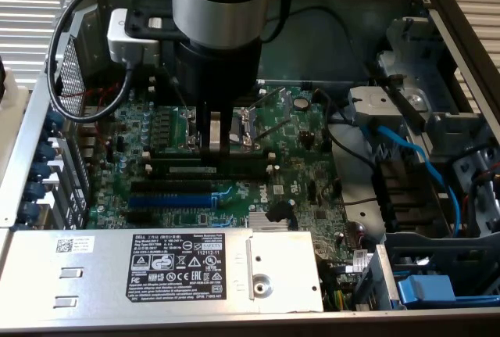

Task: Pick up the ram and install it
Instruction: 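Press down the ram until it locks into place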

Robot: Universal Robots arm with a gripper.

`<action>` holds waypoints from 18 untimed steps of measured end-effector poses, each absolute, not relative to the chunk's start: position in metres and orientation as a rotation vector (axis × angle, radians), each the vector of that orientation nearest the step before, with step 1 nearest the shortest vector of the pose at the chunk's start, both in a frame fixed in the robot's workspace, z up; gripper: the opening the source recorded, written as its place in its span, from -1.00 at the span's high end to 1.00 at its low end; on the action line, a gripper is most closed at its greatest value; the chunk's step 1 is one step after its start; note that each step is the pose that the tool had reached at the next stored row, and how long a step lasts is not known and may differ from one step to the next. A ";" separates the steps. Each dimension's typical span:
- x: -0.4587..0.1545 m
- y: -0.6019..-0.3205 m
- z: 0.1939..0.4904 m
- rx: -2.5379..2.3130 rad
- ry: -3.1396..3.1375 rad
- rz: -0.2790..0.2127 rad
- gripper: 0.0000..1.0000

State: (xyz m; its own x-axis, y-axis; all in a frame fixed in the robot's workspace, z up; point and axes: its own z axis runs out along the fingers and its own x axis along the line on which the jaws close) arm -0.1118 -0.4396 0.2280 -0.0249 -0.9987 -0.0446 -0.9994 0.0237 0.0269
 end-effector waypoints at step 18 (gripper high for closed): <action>-0.112 -0.440 0.269 -2.185 2.238 0.079 0.79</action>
State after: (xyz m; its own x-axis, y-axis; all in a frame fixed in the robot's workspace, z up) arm -0.1118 -0.4396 0.2688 -0.0249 -0.9987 -0.0445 -0.9993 0.0237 0.0272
